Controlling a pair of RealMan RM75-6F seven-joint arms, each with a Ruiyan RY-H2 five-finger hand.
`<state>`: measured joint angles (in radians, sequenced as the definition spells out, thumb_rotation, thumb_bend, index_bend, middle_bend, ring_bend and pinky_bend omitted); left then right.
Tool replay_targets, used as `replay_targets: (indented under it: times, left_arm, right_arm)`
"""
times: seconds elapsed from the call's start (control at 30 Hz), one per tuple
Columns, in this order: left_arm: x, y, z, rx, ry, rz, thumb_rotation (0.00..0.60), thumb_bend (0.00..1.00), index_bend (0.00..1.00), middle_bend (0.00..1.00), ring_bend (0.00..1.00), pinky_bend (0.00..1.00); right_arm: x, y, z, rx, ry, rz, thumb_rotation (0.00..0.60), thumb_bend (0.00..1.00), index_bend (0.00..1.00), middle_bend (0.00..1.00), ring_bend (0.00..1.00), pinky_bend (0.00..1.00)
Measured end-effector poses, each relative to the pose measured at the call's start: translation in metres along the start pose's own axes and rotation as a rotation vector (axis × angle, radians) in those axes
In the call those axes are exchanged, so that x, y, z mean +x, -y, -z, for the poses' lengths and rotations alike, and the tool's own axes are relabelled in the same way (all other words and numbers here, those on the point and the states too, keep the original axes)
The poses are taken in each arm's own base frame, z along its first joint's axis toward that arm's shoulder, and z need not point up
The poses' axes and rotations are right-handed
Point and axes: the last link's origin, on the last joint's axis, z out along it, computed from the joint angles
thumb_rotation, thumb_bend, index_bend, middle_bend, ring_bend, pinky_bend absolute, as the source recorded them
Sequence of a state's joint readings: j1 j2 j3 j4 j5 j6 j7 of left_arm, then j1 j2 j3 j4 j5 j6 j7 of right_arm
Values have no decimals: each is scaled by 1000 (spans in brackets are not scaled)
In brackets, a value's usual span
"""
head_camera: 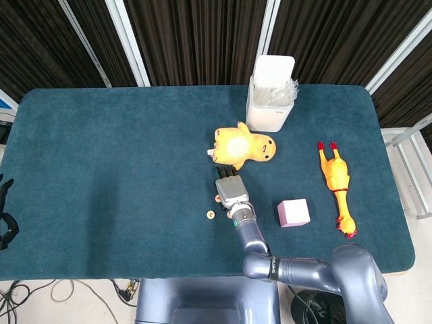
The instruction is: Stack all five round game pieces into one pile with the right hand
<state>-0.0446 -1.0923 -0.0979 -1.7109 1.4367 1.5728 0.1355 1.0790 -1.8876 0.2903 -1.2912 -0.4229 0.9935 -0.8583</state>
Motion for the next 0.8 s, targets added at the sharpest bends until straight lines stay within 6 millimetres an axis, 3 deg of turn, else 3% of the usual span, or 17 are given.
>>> replay_targets:
  times: [0.2,0.5,0.8]
  left_arm:
    - [0,0,0,0,-1,0,600,824,114,0,0,18]
    - [-1,0,0,6,-6,-7,600,824,114,0,0,18]
    - [-1,-1,0,12,-9,-14,600,824,114,0,0,18]
  right_arm:
    - [9,-5,1,-5,-15,-6,600,395,532,0,0,0]
    - [25,-29,14,-18,-37,15,600,395,531,0,0,0]
    - [19,-58,35,-22,-18,38,600,396,531,0,0,0]
